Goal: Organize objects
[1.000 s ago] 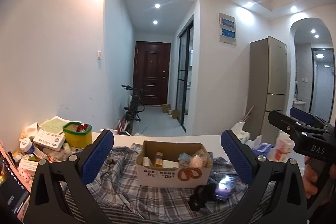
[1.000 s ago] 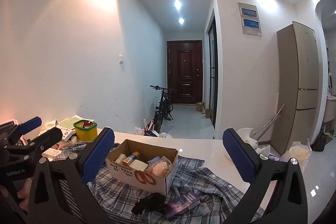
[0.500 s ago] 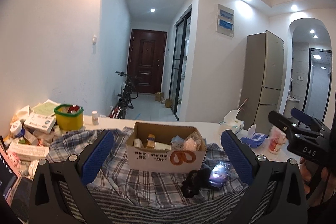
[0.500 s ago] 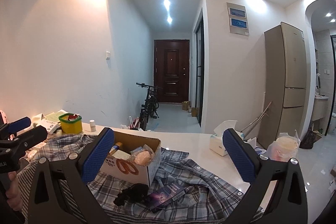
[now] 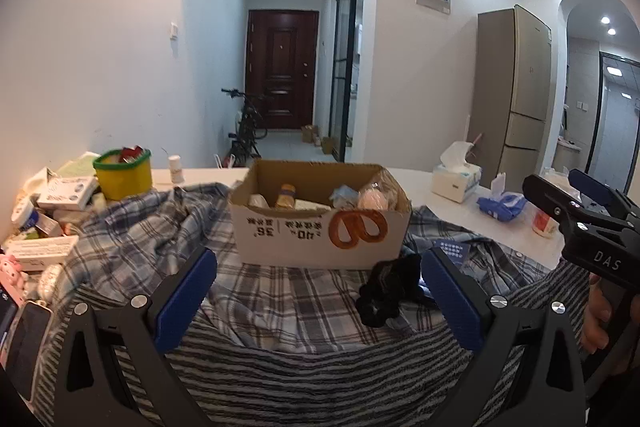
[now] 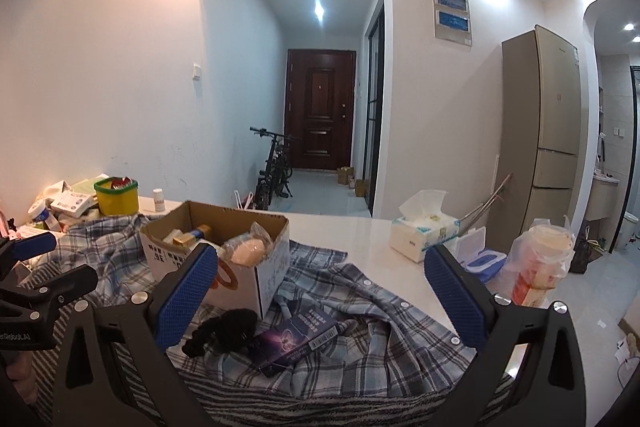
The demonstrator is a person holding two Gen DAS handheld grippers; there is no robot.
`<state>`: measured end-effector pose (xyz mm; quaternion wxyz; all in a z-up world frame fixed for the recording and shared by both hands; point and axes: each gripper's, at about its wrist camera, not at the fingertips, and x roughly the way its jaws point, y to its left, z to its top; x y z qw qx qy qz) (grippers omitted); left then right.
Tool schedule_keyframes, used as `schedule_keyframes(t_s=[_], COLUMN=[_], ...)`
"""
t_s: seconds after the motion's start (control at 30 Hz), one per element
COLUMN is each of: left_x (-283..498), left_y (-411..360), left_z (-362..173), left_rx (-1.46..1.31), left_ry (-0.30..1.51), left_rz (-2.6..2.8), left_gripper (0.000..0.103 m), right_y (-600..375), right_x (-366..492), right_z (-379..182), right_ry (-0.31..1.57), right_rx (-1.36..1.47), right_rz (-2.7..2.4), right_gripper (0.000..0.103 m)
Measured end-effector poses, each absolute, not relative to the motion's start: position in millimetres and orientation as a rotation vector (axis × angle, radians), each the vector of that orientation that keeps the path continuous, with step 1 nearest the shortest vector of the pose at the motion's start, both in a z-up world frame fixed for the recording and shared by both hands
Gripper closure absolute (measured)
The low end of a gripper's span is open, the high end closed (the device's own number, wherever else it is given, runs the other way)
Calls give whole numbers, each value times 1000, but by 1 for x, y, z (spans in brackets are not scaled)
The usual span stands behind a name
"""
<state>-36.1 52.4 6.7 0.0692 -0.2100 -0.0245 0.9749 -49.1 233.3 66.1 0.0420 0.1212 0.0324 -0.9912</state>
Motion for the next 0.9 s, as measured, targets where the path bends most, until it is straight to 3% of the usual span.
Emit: schedule_keyframes(t_s=[0.37,0.9], left_x=[-54,-85], left_y=[57,55], left_z=[-9,-25], left_rx=[-733,-905], left_ry=[-5,-156], left_rz=[2896,2809], left_gripper=[0,0], right_y=[248,253], right_x=[-70,-87], right_z=[50,40], right_ry=[33,56], right_rx=[463,563], right_rz=[-3030,-2995], right_gripper=[0,0])
